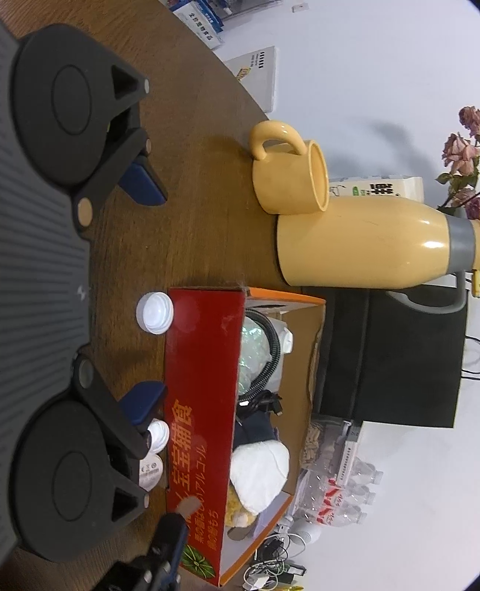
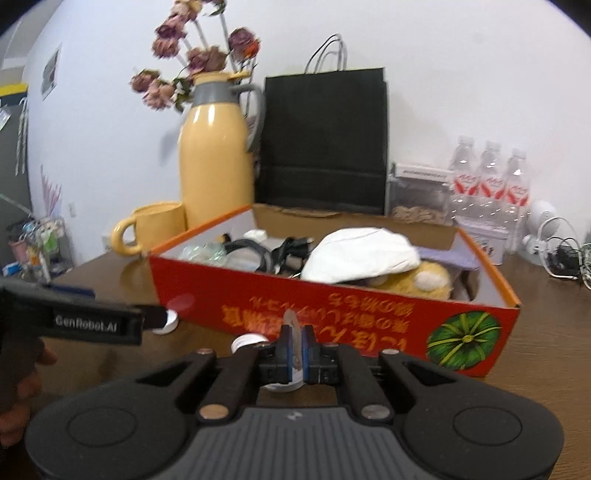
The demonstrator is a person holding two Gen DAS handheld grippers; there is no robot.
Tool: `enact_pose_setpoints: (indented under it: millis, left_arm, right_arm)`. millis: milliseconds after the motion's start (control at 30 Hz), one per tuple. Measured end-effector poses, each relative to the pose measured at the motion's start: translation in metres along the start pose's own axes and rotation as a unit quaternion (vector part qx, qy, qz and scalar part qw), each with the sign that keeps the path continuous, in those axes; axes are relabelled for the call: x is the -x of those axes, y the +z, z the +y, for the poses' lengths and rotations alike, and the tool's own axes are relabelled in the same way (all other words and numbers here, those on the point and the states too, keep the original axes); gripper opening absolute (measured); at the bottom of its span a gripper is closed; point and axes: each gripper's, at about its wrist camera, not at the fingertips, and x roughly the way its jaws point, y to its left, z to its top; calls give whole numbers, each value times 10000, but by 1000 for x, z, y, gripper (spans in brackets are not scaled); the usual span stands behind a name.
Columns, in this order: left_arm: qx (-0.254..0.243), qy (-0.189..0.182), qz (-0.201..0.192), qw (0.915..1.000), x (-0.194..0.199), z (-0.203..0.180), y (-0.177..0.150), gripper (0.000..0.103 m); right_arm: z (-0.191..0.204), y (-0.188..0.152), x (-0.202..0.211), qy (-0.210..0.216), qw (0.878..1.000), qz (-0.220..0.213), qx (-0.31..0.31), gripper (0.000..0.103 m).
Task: Organize objects
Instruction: 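Grasp a white cap with the left gripper while the right grasps another white cap, then carry both white caps over the box with both grippers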
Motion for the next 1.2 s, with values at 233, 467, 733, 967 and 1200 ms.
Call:
enact_pose_setpoints:
  millis: [233,467,733,967,1200]
  left_arm:
    - [3,71,165,9998,-9,2,0,103]
    - [48,123,370,9992,-24,6,5,103]
    - [18,83,543,9985,-36,4,9,86]
    - [-278,17,422,9987,-33,-5,6,33]
    - [-210,0,343,9992,-30,-4,4,30]
  right_arm:
    - [-4,2,3,-95,9999,-60,-65,4]
    - [-9,3,8,-133,9997,-157,-152,4]
    - [-8,4,9,-122,9997,-184,-137,4]
    - [-6,3,9,-142,9997,-156,-93,4]
    - [-5,0,6,-152,9998,-109,-54,4]
